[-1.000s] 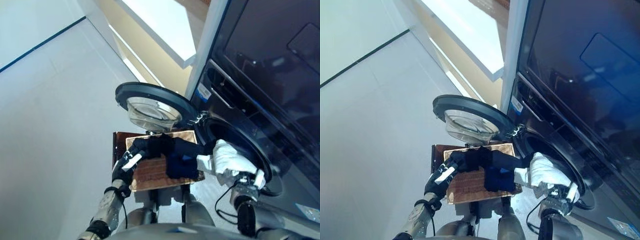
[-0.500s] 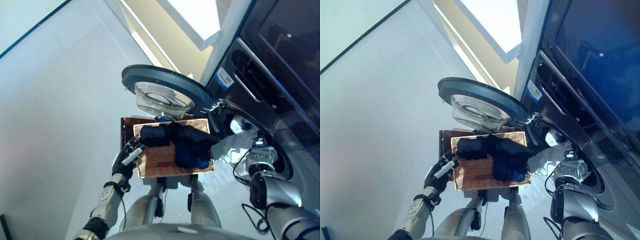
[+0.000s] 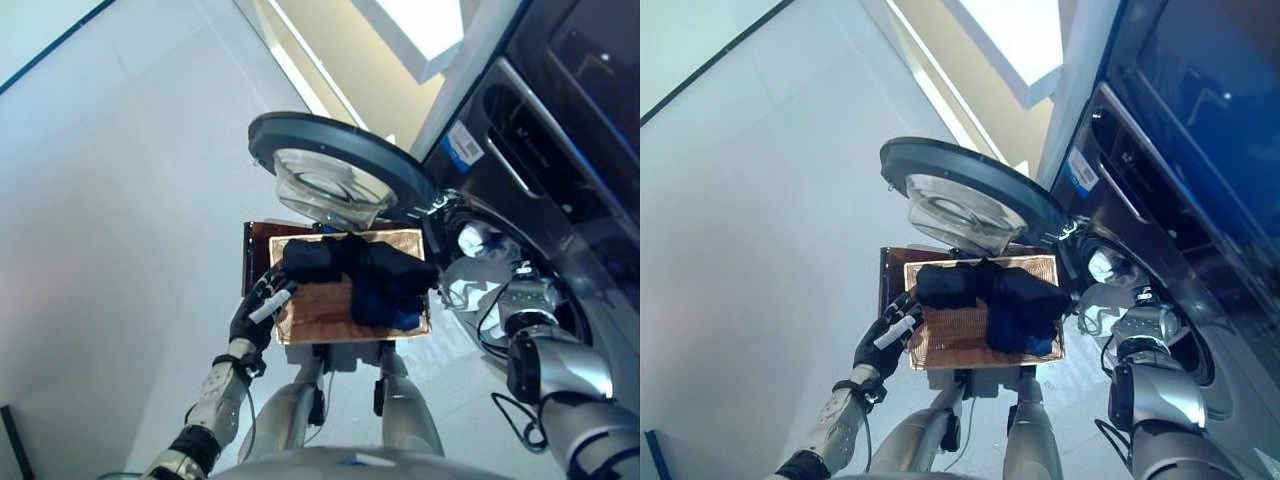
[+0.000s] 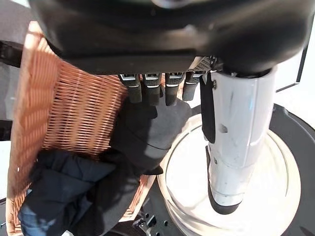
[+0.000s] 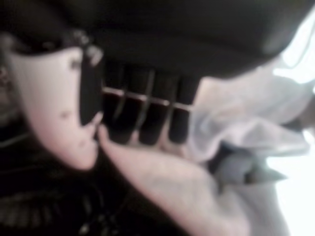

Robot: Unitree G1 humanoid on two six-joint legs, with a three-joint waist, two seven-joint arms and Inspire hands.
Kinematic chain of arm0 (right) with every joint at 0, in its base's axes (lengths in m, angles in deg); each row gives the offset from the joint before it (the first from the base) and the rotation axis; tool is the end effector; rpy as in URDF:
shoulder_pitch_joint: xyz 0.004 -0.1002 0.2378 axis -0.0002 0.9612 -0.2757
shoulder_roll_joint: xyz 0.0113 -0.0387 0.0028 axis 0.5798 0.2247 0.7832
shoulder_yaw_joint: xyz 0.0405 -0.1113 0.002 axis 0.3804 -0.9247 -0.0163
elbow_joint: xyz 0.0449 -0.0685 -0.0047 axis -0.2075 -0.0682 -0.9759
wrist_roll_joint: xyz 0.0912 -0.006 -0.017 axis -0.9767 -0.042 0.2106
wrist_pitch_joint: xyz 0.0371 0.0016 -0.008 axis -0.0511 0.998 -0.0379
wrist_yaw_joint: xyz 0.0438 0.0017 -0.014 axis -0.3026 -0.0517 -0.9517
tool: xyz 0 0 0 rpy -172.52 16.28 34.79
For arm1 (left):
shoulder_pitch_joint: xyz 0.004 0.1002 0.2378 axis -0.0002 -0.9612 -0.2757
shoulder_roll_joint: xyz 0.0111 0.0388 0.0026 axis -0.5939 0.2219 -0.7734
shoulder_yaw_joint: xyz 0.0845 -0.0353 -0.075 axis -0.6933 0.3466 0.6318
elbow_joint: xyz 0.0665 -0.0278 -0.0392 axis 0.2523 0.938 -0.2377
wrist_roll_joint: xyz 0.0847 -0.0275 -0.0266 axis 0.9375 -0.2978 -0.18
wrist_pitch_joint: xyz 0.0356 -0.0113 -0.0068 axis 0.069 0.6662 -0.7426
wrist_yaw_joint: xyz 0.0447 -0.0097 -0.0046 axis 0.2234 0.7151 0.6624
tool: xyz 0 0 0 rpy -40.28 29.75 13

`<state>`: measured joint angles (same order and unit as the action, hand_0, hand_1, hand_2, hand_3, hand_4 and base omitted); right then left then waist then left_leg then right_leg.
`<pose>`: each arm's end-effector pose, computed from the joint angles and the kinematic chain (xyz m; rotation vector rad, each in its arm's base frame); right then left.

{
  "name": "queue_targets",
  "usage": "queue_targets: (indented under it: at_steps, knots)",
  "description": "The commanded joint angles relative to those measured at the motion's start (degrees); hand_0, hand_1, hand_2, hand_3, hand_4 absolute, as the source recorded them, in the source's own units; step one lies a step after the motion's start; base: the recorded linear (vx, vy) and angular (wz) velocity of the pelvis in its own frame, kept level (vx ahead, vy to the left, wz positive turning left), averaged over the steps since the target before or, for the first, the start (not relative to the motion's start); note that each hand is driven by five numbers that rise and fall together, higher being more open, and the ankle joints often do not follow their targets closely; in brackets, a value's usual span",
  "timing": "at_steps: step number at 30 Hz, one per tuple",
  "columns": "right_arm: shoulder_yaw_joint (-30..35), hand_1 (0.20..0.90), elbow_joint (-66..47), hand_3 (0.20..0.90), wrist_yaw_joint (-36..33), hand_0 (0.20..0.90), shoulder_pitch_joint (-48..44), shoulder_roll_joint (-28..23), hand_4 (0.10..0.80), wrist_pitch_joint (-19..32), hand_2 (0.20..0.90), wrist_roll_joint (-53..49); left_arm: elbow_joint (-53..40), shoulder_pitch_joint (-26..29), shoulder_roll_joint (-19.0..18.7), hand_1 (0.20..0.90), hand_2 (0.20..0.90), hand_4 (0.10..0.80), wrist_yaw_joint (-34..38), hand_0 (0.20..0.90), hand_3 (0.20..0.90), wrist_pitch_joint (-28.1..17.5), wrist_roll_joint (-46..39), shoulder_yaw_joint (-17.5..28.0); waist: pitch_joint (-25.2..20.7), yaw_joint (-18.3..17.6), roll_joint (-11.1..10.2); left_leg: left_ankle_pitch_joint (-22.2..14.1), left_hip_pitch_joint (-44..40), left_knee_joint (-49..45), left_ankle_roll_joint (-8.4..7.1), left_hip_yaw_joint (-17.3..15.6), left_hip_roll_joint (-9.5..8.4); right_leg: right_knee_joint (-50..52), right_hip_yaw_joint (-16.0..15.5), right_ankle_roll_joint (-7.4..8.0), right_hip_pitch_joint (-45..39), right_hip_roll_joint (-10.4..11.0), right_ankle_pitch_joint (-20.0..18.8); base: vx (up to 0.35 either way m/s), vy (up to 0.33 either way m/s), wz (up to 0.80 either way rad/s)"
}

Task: Pick up the clothes and place them into the washing machine

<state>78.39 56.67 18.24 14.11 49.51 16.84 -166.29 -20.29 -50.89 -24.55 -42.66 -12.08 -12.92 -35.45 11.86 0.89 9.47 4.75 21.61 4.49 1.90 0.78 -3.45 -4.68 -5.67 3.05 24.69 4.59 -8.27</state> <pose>0.2747 -0.3179 0.0414 1.0005 -0.0421 -1.1006 0.1626 0.1572 -0.0696 -0.5077 0.3767 -0.0721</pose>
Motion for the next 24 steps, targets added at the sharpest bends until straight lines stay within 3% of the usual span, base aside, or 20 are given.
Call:
queue_targets:
  at_steps: [1, 5, 11, 24]
  knots:
    - [-3.46, 0.200, -1.32, 0.200, -2.15, 0.200, -13.86, -16.50, 0.300, 6.53, 0.200, 5.46, -4.20, 0.40, -2.23, 0.900, 0.900, 0.800, -0.77, 0.900, 0.900, -3.30, 0.01, -1.53, -5.14, 1.52, -1.97, -1.13, 0.12, 0.51, -4.11, -0.57, -1.35, 7.52, -0.61, 0.60, 2.06, 0.39, 4.25, -0.005, -0.015, 0.19]
    - [-3.80, 0.200, -0.91, 0.200, -5.56, 0.200, -15.37, -19.06, 0.300, 6.44, 0.200, 8.99, -4.30, 1.00, -2.27, 0.900, 0.900, 0.800, 0.16, 0.900, 0.900, -3.50, 0.48, -1.79, -5.19, 1.32, -1.50, -0.92, 0.77, 0.51, -4.35, 0.14, -1.49, 7.96, -1.13, 0.61, 2.78, 0.53, 4.41, -0.004, -0.011, 0.14]
    - [-9.51, 0.200, 0.86, 0.200, -12.90, 0.200, -18.31, -23.03, 0.300, 3.87, 0.200, 22.30, -5.81, 0.94, -2.86, 0.900, 0.900, 0.800, 1.83, 0.900, 0.900, -4.34, 1.50, -1.86, -5.01, 1.08, -1.13, -0.68, 1.59, 0.51, -4.42, 0.19, -1.53, 8.56, -1.31, 0.65, 3.81, 0.68, 4.16, -0.002, 0.002, -0.01]
    - [-8.24, 0.200, 1.16, 0.200, -12.92, 0.200, -18.96, -19.89, 0.300, 6.44, 0.200, 16.16, -6.21, 1.23, -2.27, 0.900, 0.900, 0.800, 2.72, 0.900, 0.900, -4.82, -0.29, -3.40, -4.62, 0.46, -0.56, -1.02, 1.58, 0.51, -4.41, -0.25, -1.67, 7.83, -0.78, 0.82, 3.53, 0.58, 3.86, 0.009, 0.012, -0.03]
